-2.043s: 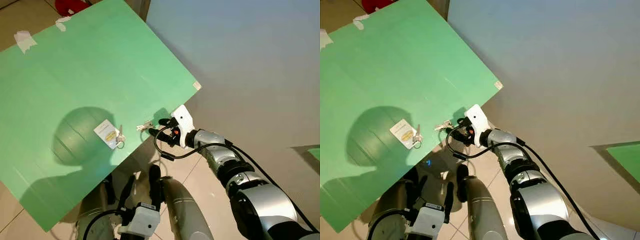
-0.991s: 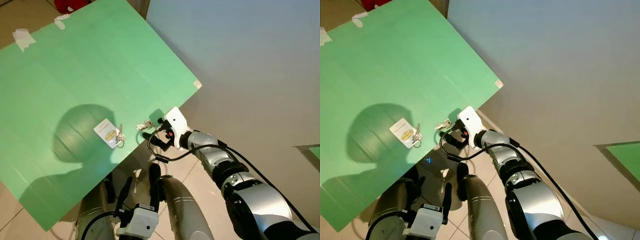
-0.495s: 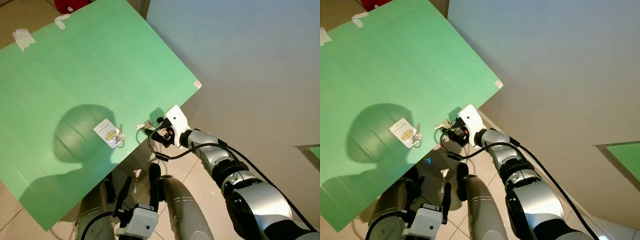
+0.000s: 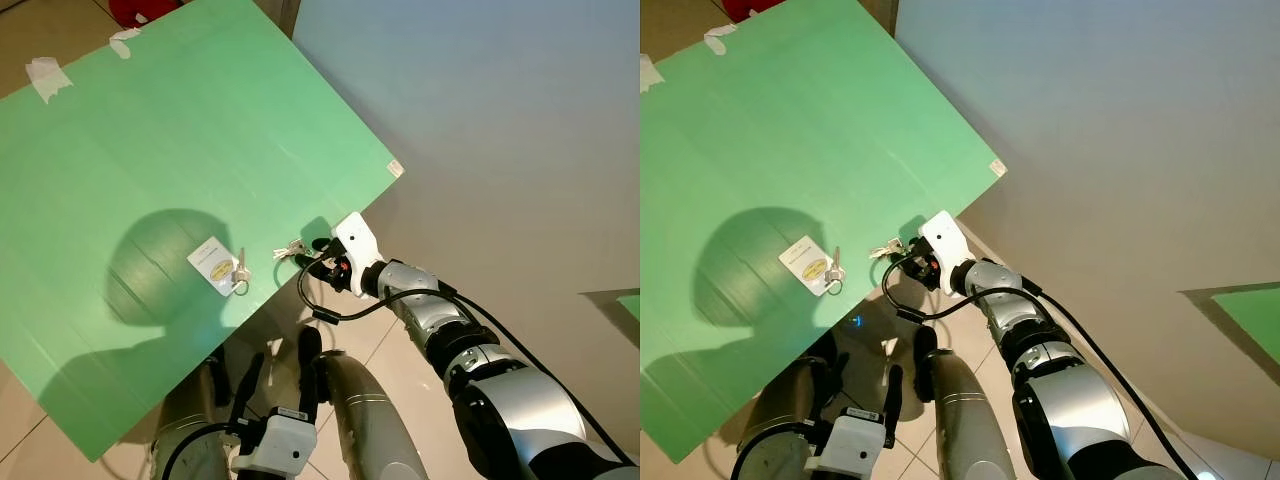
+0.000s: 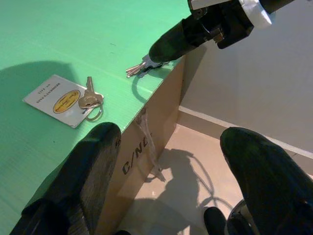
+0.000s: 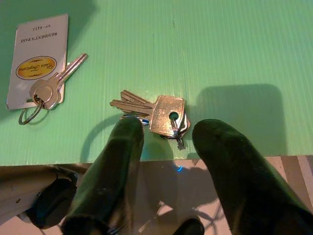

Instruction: Hang keys on a hook

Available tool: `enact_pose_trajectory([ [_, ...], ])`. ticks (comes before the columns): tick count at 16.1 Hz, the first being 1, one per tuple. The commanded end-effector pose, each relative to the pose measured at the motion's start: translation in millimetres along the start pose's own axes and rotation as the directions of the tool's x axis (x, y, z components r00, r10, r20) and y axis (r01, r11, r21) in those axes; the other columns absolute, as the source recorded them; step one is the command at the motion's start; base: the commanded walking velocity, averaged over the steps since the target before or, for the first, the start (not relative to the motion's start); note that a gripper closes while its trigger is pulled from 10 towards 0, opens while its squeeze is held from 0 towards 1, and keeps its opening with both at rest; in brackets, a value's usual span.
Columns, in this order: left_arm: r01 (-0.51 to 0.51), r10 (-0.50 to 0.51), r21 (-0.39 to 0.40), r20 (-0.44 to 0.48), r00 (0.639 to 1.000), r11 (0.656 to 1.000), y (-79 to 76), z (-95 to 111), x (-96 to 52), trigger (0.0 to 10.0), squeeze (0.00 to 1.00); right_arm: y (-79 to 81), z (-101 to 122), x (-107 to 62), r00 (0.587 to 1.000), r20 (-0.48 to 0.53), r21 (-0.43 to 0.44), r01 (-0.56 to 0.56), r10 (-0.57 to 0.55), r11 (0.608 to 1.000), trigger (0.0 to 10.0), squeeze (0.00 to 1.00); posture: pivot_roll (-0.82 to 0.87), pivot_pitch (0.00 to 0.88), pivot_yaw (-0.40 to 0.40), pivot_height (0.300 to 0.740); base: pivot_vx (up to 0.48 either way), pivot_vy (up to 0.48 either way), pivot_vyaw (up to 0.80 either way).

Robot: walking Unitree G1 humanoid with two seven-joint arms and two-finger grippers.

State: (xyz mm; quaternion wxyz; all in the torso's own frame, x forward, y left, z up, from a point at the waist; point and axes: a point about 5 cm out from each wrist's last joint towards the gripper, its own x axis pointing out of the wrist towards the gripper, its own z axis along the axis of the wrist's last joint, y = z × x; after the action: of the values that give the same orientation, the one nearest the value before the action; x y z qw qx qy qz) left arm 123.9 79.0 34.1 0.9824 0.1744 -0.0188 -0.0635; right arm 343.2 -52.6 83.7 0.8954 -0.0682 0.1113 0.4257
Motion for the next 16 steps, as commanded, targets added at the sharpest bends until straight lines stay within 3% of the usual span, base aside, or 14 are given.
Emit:
enact_pose_trajectory([
  [1, 0.042, -0.042, -0.001, -0.052, 0.998, 0.999, -12.2, -6, -13.5, 10.0, 0.0, -0.6, -21, -9.6, 0.999, -0.047, 0.04, 0.014, -0.012, 0.999, 0.0, 0.0, -0.12, 0.525, -0.312, 0.74, 0.0, 0.0, 0.0],
  [10, 0.019, -0.019, 0.007, -0.05, 0.999, 1.0, -9.1, -4, -12.1, 10.0, 0.0, 0.9, -24, -10.5, 0.999, -0.054, 0.058, 0.002, 0.001, 0.998, 0.0, 0.0, -0.13, 0.544, -0.329, 0.74, 0.0, 0.0, 0.0],
  [14, 0.008, -0.007, 0.013, -0.048, 0.999, 1.0, -6.6, -3, -11.0, 10.0, 0.0, 0.2, -24, -9.6, 0.999, -0.047, 0.125, 0.02, -0.014, 0.992, 0.0, 0.0, -0.13, 0.548, -0.332, 0.74, 0.0, 0.0, 0.0],
  [16, 0.003, -0.002, 0.024, -0.045, 0.999, 1.0, -3.9, -5, -7.8, 10.0, 0.0, -4.0, -9, -5.5, 1.0, 0.01, 0.163, 0.023, -0.024, 0.986, 0.0, 0.0, -0.13, 0.533, -0.327, 0.74, 0.0, 0.0, 0.0],
])
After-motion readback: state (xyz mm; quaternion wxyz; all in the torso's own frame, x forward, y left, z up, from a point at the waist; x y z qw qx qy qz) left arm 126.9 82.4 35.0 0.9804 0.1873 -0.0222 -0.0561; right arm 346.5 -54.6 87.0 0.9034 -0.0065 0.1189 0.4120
